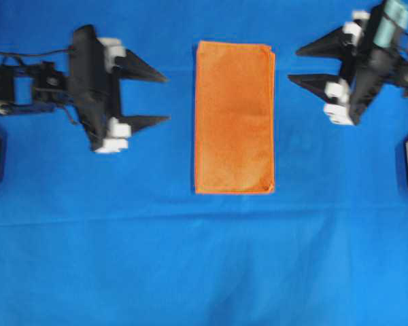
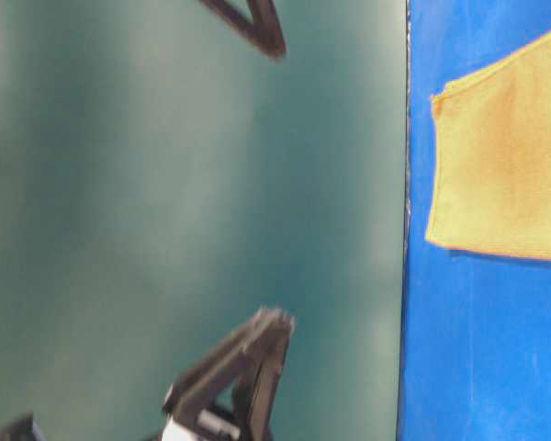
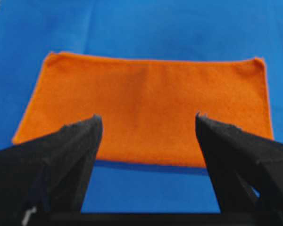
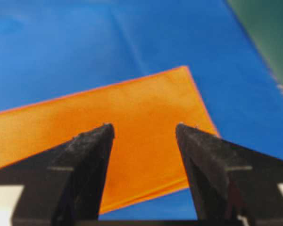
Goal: Fold the orange towel.
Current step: 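Open both grippers and pull them back from the towel, then grasp the far corners of the vertical strip with both grippers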
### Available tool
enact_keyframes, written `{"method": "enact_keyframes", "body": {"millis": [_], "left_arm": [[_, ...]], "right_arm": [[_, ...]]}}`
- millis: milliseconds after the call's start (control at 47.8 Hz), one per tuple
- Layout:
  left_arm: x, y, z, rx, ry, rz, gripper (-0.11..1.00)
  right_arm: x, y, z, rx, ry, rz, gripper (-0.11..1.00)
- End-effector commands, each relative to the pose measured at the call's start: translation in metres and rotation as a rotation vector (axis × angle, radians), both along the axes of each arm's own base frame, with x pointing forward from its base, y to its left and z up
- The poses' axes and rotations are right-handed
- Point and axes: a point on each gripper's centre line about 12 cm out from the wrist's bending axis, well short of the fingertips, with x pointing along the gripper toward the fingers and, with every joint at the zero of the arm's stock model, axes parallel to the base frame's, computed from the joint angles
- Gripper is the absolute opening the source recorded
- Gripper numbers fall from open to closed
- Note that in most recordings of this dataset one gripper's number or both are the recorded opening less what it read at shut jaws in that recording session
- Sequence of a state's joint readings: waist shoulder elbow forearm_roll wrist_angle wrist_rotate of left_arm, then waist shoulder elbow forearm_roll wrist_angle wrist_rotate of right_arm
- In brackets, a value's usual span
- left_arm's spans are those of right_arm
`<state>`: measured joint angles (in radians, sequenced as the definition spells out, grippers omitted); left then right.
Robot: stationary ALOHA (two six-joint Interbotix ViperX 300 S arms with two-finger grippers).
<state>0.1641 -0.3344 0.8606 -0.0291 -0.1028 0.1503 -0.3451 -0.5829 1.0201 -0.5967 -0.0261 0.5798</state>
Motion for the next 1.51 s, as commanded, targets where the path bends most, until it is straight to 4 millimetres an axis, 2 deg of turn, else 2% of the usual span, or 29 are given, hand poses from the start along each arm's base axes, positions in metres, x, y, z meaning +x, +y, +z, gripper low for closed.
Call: {"method": "enact_keyframes", "body": {"millis": [0, 209, 711, 858, 983, 1109, 1339, 1485], "left_arm": [[-0.013, 0.003, 0.009, 0.004, -0.071, 0.020, 0.74], [-0.028, 0.003, 0.002, -0.011, -0.136, 0.043, 0.74], [-0.022, 0.005, 0.001, -0.024, -0.135, 0.048, 0.74], [-0.010, 0.009, 0.006, -0.019, -0.152, 0.055, 0.74], [0.008, 0.026, 0.006, -0.019, -0.142, 0.093, 0.74], [0.028, 0.051, -0.005, -0.019, -0.109, 0.146, 0.74], [0.062, 0.105, -0.056, -0.046, -0.005, 0.254, 0.74], [0.078, 0.128, -0.082, -0.057, 0.032, 0.288, 0.74]], "right_arm": [[-0.012, 0.008, 0.002, 0.025, -0.055, 0.007, 0.59], [-0.025, 0.017, -0.011, 0.070, -0.091, 0.024, 0.59], [-0.023, 0.016, -0.009, 0.069, -0.097, 0.022, 0.59], [-0.022, 0.006, -0.002, 0.062, -0.108, -0.014, 0.59], [-0.020, -0.015, -0.003, 0.061, -0.093, -0.088, 0.59], [-0.015, -0.038, -0.017, 0.081, -0.032, -0.159, 0.59], [0.010, -0.078, -0.059, 0.136, 0.123, -0.222, 0.59], [0.025, -0.100, -0.088, 0.171, 0.199, -0.243, 0.59]]}}
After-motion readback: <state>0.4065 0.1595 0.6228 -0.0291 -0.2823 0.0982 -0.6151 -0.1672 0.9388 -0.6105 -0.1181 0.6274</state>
